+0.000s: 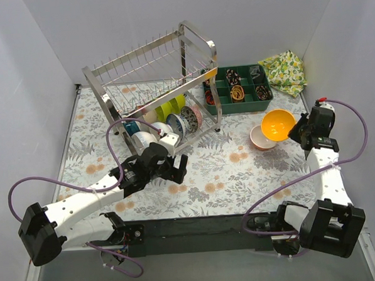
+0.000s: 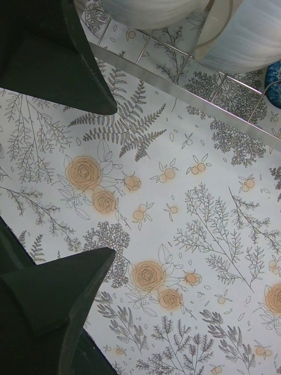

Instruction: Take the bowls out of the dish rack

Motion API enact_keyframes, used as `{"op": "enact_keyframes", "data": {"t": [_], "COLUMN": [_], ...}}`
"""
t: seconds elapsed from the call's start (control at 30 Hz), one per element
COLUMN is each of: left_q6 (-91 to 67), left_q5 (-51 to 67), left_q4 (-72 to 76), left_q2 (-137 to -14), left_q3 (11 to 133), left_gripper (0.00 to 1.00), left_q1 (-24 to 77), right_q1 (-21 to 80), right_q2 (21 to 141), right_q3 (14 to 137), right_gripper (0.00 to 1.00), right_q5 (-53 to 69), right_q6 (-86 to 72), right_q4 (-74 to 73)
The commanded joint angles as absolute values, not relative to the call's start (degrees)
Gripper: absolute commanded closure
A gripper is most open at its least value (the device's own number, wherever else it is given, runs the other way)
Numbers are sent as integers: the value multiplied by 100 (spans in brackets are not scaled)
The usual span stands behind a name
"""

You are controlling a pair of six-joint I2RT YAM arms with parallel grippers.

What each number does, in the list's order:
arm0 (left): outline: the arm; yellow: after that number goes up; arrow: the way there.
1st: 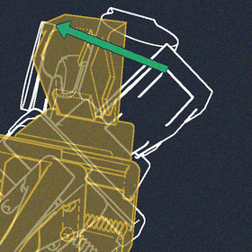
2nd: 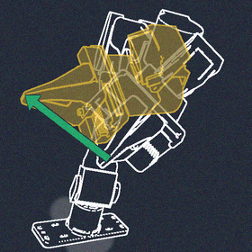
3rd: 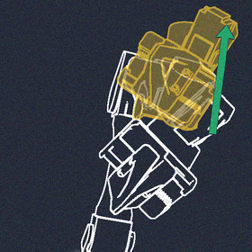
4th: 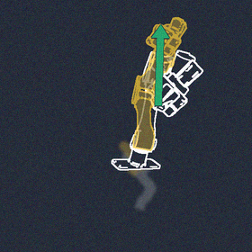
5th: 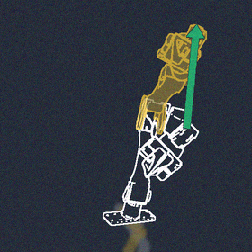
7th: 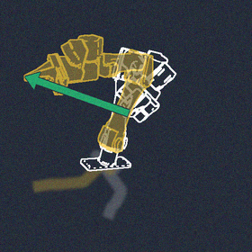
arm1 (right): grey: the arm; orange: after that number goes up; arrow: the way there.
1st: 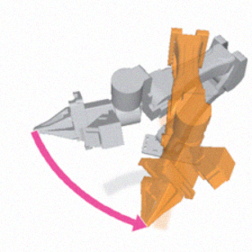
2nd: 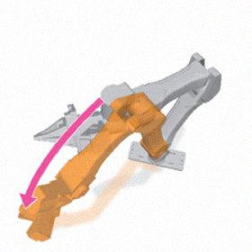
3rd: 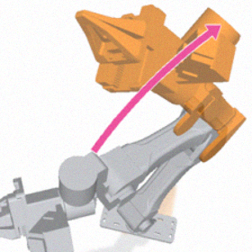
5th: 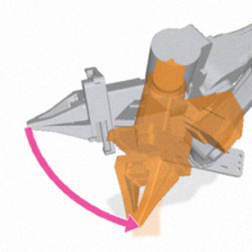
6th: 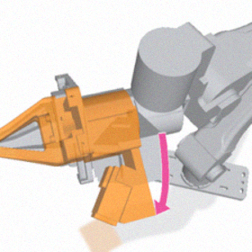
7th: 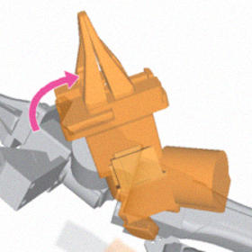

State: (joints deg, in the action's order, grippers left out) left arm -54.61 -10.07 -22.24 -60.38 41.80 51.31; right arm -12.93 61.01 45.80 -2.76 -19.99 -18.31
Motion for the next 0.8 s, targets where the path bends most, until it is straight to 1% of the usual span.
{"op": "enact_keyframes", "data": {"t": [0.0, 0.07, 0.43, 0.57, 0.6, 0.63, 0.7, 0.73, 0.77], "left_q6": [-5379, -5379, -5379, -5379, -5370, -5379, -5370, -5379, -5362], "left_q5": [-1055, -1055, -1020, -1063, -1072, -1090, -1090, -1090, -1090], "left_q4": [-2224, -2215, -2224, -2224, -2224, -2215, -2215, -2224, -2215], "left_q2": [-5845, -5818, -5783, -5766, -5766, -5748, -5748, -5757, -5774], "left_q3": [4157, 4157, 4148, 4140, 4140, 4140, 4131, 4131, 4131], "left_gripper": [2, 2, 2, 2, 2, 2, 2, 2, 2], "left_q1": [5098, 5098, 5098, 5098, 5098, 5098, 5098, 5098, 5098], "right_q1": [-1608, -1643, -1696, -1723, -1731, -1766, -1767, -1767, -1767], "right_q2": [6284, 6441, 7136, 7373, 7391, 7409, 7427, 7418, 7392], "right_q3": [4509, 4491, 4447, 4325, 4281, 4263, 4245, 4236, 4236], "right_gripper": [99, 99, 99, 98, 96, 90, 82, 74, 69], "right_q5": [834, 1159, 2003, 1978, 1978, 1969, 1951, 1890, 1872], "right_q6": [-2513, -2540, -2514, -2408, -2391, -2347, -2294, -2277, -2242], "right_q4": [-1319, -1301, -1248, -1239, -1239, -1239, -1248, -1257, -1257]}}
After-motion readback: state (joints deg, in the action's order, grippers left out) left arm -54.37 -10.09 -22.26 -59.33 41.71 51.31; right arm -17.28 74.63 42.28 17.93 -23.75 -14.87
